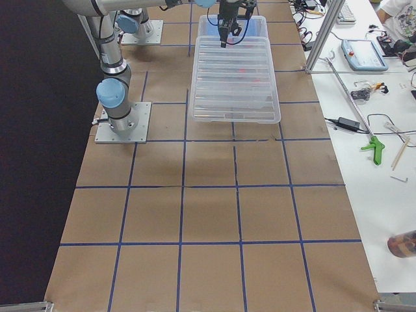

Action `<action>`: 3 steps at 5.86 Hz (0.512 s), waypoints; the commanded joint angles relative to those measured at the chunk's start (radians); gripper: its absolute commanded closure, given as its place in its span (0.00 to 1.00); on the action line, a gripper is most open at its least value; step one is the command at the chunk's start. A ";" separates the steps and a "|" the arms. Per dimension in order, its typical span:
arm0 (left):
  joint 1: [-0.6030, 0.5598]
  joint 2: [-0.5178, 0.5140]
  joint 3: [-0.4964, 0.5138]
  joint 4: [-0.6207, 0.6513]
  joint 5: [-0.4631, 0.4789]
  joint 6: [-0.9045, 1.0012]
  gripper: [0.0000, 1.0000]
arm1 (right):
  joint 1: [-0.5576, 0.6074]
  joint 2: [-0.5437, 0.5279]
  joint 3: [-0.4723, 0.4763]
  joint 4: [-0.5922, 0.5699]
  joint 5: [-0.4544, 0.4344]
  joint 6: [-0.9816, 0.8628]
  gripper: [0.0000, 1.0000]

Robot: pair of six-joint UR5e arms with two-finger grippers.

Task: Place red block in blue tray from box

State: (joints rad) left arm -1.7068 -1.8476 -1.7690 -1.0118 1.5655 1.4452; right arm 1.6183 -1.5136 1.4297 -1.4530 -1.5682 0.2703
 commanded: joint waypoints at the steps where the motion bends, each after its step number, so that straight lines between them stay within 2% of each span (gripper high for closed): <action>1: 0.006 0.091 0.135 -0.255 0.004 0.004 0.95 | 0.000 0.000 0.000 0.000 -0.001 -0.013 0.00; 3: 0.169 0.131 0.141 -0.281 -0.005 0.077 0.95 | 0.000 0.000 0.000 0.002 0.004 -0.019 0.00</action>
State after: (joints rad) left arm -1.6107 -1.7298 -1.6335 -1.2762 1.5627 1.4712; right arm 1.6184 -1.5134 1.4297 -1.4521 -1.5679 0.2534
